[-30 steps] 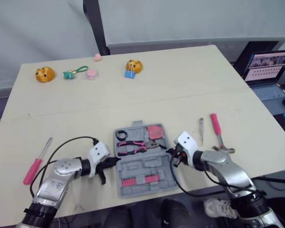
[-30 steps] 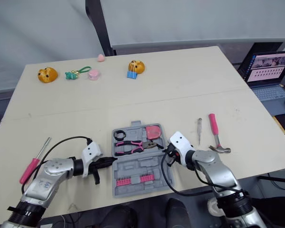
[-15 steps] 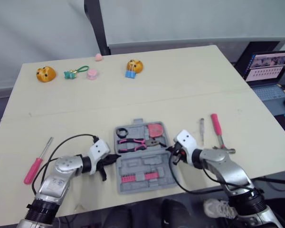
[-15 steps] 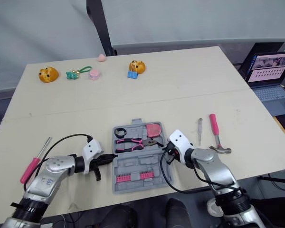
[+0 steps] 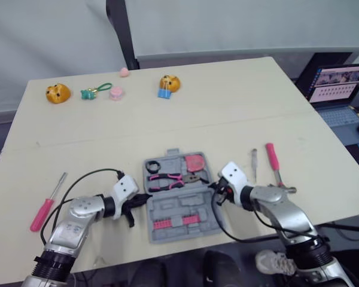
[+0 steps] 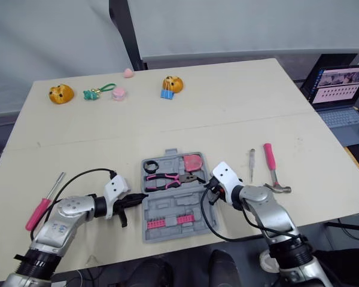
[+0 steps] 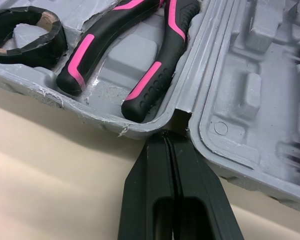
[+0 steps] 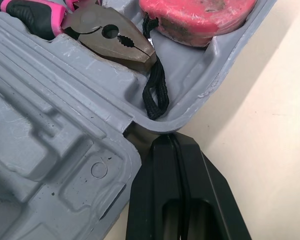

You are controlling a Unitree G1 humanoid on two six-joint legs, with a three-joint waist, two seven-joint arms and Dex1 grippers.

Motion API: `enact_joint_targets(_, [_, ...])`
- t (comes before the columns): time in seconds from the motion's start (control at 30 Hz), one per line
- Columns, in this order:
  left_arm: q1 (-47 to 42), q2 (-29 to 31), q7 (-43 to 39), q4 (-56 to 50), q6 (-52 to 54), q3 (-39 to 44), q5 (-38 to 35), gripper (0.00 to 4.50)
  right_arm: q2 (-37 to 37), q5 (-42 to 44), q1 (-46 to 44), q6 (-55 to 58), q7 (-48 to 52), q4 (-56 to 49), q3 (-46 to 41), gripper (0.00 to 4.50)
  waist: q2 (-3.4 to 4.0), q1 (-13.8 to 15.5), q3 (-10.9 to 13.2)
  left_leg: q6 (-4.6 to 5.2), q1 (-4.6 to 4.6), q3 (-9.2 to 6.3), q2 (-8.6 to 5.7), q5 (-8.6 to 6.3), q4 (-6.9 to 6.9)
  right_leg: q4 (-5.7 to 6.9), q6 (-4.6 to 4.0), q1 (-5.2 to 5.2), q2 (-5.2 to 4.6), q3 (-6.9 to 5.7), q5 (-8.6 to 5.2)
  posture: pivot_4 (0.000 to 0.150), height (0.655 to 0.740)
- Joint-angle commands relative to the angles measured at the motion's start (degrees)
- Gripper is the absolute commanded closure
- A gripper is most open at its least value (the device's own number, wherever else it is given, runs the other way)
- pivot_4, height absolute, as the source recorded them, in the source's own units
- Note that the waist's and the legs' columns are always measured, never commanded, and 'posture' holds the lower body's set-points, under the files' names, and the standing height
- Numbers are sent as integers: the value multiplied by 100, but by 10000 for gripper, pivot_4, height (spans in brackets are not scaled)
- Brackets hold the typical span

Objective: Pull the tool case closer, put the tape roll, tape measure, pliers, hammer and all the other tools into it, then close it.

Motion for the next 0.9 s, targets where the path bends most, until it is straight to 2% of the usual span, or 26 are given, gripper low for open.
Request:
enact_joint_targets(0.03, [-81,-52,60,-33,-88,-1,16,44877,104,22,-86,-115,-45,-49,6,45000,0,0,0,0,0,0,0,1,0,1,0,0,0,0,0,1500,7155])
enact_joint_targets(0.9, [-121,-31,169,55,-118,65,25,44877,137,0,-120,-142,20,-14,32,45000,1,-4,1,-2,1,-4,1,4,-1,4,-1,-1,-1,-1,0,1500,7155])
